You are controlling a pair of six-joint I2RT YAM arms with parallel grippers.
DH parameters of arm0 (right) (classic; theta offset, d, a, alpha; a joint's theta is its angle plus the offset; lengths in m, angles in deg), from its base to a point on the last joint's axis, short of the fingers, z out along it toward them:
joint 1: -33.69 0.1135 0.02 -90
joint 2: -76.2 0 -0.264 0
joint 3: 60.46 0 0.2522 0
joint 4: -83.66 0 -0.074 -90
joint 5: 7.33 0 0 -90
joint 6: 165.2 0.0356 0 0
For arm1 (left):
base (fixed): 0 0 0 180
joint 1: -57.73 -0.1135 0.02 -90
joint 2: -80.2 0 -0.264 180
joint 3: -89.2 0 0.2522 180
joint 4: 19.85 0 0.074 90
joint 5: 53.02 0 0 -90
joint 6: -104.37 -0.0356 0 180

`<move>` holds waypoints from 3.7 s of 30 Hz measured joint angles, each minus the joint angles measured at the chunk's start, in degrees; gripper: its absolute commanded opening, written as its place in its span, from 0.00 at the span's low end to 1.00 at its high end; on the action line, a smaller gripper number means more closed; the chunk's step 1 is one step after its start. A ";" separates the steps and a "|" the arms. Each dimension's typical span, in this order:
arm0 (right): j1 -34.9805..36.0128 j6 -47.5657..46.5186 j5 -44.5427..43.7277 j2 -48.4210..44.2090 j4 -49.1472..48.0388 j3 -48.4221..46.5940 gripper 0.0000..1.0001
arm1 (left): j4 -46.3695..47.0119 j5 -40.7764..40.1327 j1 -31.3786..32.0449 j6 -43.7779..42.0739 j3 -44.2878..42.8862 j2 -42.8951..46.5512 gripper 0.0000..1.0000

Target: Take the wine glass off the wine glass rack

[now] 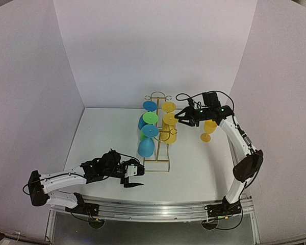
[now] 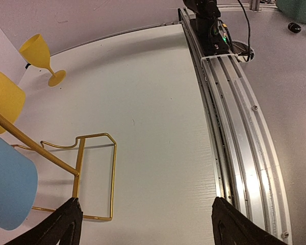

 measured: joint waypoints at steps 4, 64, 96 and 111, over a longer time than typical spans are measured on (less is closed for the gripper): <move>0.01 0.51 0.92 0.32 -0.03 0.02 0.29 | 0.00 0.00 0.00 -0.02 0.00 0.00 0.87; -0.76 2.90 2.73 -2.24 -1.50 2.49 0.00 | 0.11 -0.02 0.00 -0.66 1.53 1.03 0.87; -4.29 6.59 -2.76 -6.76 -0.13 3.67 0.00 | 0.37 -0.50 0.00 -1.35 1.88 2.23 0.87; -5.22 -3.69 -9.30 -20.64 5.95 11.62 0.00 | -5.52 0.87 -0.37 8.86 -11.18 -0.86 0.80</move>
